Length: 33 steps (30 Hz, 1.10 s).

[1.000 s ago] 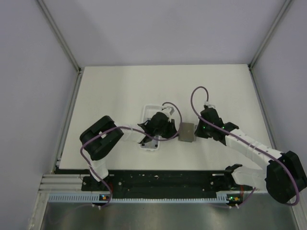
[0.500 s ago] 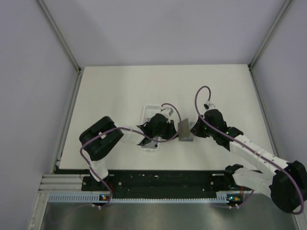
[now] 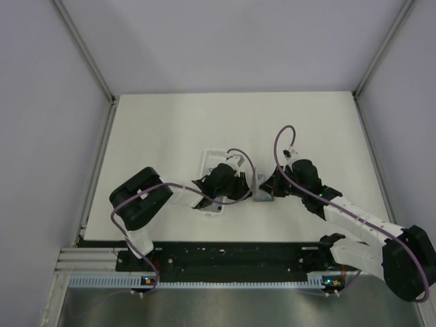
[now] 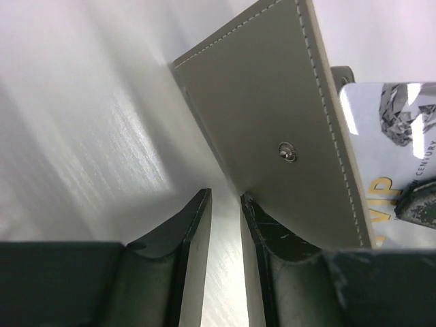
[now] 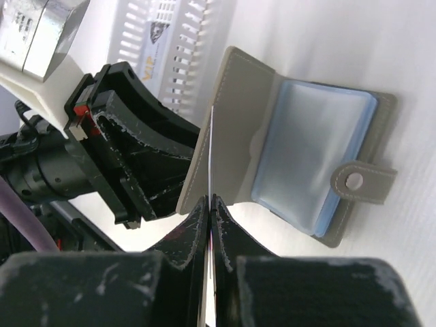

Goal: Put the credit cards into the card holder
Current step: Open the card holder at the center of the board.

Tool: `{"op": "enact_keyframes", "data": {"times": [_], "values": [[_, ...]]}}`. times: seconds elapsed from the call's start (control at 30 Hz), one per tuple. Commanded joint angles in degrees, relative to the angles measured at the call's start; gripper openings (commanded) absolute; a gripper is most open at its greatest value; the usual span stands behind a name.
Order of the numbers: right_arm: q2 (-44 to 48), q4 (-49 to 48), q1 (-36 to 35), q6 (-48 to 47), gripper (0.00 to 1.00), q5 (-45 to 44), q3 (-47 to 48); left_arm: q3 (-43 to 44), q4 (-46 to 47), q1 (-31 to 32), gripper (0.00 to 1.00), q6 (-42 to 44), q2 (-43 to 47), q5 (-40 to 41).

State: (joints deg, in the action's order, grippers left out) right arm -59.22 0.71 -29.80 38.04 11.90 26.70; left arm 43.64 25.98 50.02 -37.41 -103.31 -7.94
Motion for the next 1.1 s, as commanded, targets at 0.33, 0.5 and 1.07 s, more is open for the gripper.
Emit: {"op": "enact_keyframes", "data": {"times": [0.33, 0.5, 1.07], "values": [[-7.0, -13.3, 0.4, 0.9, 0.00, 8.8, -0.6, -8.5, -7.5, 0.2, 0.32, 0.8, 1.6, 5.7], [-9.1, -12.5, 0.4, 0.1, 0.00, 7.2, 0.3, -10.6, -8.0, 0.2, 0.32, 0.3, 3.3, 6.4], [-17.8, -12.6, 0.4, -1.8, 0.00, 5.9, 3.3, -12.0, -17.4, 0.6, 0.29, 2.2, 22.0, 6.9]]}}
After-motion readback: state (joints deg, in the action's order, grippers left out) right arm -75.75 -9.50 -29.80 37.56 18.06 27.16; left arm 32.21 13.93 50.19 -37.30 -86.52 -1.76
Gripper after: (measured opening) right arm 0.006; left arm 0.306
